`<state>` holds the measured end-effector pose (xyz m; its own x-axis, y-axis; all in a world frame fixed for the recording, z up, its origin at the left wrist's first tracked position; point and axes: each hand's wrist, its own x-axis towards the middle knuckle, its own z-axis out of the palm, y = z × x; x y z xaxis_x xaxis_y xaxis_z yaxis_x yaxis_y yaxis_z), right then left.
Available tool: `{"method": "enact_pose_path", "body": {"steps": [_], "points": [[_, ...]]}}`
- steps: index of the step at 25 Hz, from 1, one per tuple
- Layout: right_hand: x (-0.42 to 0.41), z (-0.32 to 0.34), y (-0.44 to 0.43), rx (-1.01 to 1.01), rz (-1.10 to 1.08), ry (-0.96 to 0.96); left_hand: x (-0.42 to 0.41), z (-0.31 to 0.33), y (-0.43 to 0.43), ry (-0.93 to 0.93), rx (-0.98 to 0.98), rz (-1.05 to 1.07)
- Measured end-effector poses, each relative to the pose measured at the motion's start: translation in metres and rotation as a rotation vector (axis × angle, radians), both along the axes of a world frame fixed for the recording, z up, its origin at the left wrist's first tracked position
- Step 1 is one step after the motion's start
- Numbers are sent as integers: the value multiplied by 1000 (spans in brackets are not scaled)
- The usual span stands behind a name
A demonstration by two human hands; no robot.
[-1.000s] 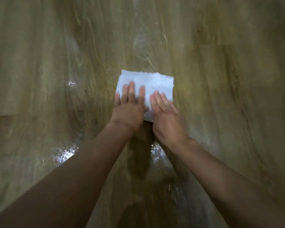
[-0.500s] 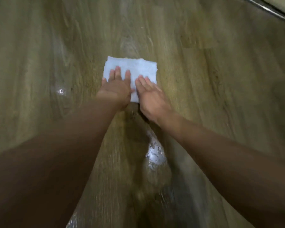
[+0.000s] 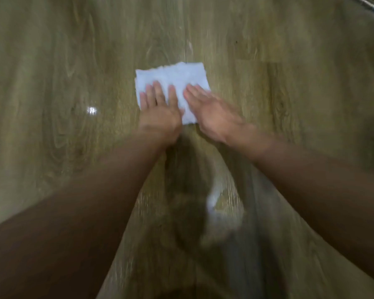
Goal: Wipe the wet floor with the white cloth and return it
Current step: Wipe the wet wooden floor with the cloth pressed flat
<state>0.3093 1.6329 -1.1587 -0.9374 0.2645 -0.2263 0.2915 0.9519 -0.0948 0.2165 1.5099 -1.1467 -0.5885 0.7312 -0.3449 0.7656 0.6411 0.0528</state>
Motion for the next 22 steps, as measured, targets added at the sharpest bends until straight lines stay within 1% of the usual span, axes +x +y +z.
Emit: {"method": "enact_pose_path", "body": {"steps": [3, 5, 6, 8, 11, 13, 15, 16, 18, 20, 21, 22], "points": [[86, -9, -42, -24, -78, 168, 46, -7, -35, 48, 86, -292], [111, -16, -53, -35, -149, 205, 50, -12, -38, 28, 129, -388], [103, -16, -46, -45, -172, 181, 45, -15, -30, 24, 141, -378], [67, -10, -24, -57, -212, 108, 29, -18, -1, -5, 131, -282], [13, -7, 18, -97, -223, 45, -4, -14, 47, -86, 22, -121], [23, -2, 27, -126, -212, 24, 3, -6, 56, -113, -31, -68], [61, 5, 15, -126, -183, 39, 34, 3, 39, -82, -46, -113], [83, 8, -1, -139, -188, 83, 52, 4, 25, -51, -36, -165], [107, 7, -29, -139, -295, 184, 65, 6, 10, -5, -21, -286], [91, 0, -31, -162, -394, 281, 54, 4, 12, -17, 13, -261], [77, -3, -30, -180, -411, 262, 47, 6, 16, -3, -15, -259], [67, -6, -28, -153, -413, 212, 43, 5, 22, 8, -45, -267]]}}
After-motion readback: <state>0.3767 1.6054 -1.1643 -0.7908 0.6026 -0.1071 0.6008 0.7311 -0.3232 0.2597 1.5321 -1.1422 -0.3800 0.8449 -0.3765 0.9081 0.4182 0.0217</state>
